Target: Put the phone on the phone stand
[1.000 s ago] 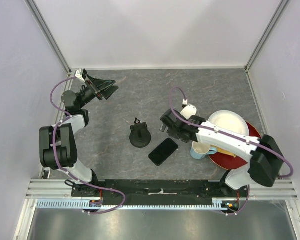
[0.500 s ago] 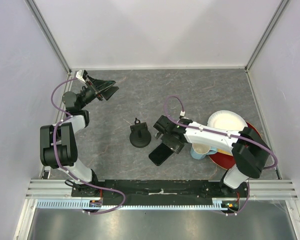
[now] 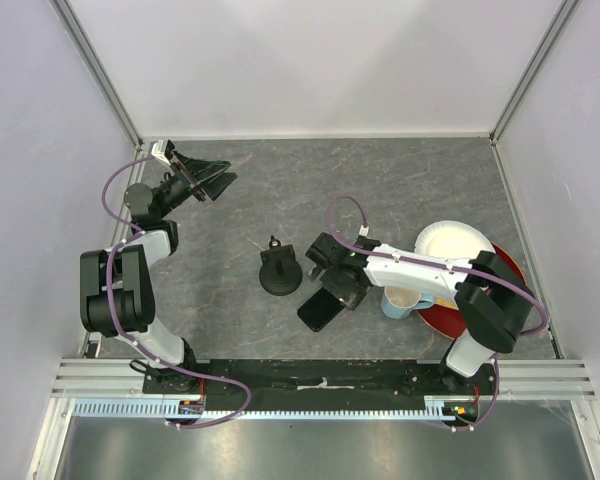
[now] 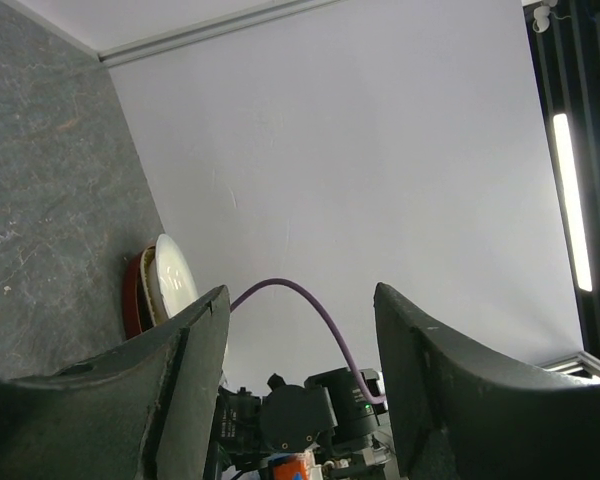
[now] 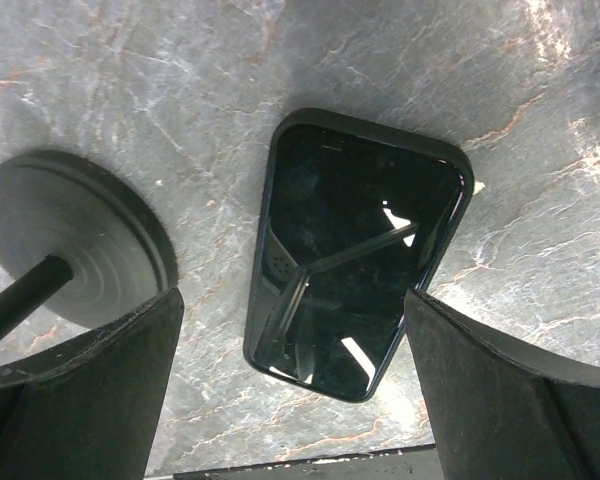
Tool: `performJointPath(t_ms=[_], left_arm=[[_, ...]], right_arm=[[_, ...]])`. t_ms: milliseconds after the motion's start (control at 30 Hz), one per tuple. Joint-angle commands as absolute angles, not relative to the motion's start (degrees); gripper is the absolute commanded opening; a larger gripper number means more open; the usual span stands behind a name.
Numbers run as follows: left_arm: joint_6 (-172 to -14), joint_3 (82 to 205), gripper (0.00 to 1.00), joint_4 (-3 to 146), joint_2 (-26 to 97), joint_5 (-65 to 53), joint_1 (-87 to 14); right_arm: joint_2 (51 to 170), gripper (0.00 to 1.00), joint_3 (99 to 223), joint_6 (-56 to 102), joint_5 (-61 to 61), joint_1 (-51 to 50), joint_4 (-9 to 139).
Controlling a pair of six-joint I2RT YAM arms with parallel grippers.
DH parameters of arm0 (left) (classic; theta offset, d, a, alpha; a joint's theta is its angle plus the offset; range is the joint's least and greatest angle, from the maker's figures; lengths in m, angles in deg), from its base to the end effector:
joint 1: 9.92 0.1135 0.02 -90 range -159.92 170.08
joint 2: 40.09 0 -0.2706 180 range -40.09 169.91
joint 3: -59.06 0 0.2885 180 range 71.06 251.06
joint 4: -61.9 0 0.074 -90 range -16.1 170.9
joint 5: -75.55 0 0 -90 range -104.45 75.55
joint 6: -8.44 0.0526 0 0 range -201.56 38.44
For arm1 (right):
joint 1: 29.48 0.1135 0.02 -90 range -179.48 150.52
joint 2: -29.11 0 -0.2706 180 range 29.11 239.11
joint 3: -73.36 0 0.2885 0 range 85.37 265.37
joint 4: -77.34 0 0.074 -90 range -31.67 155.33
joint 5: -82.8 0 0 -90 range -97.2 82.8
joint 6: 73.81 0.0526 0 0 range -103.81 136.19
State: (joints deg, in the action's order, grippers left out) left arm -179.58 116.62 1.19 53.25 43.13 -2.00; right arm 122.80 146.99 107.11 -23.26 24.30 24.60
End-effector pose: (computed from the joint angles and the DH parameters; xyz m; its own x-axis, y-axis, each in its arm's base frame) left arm 0.3652 0.0060 0.2580 -0.7359 -0.6384 -0.2258 0.3179 -0.0313 -0.9476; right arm 0.2157 0.2699 0.1656 -0.7178 0.6461 -0.2595 0.5761 0.7604 0.2999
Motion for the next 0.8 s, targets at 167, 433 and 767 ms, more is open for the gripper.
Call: performJointPath(t_ms=[167, 433, 767], left_arm=[[-181.1, 116.2, 0.65, -2.5, 53.9, 44.3, -1.7], [-181.3, 116.1, 0.65, -2.6, 54.0, 44.3, -1.7], [-181.3, 115.9, 0.65, -2.7, 54.0, 44.0, -1.5]], right_arm=[[126.2, 0.98, 144.3, 109.0, -19.8, 24.4, 28.0], [128.8, 0.98, 143.6, 109.4, -18.5, 24.6, 31.4], [125.1, 0.98, 142.3, 108.8, -21.6, 25.3, 30.0]])
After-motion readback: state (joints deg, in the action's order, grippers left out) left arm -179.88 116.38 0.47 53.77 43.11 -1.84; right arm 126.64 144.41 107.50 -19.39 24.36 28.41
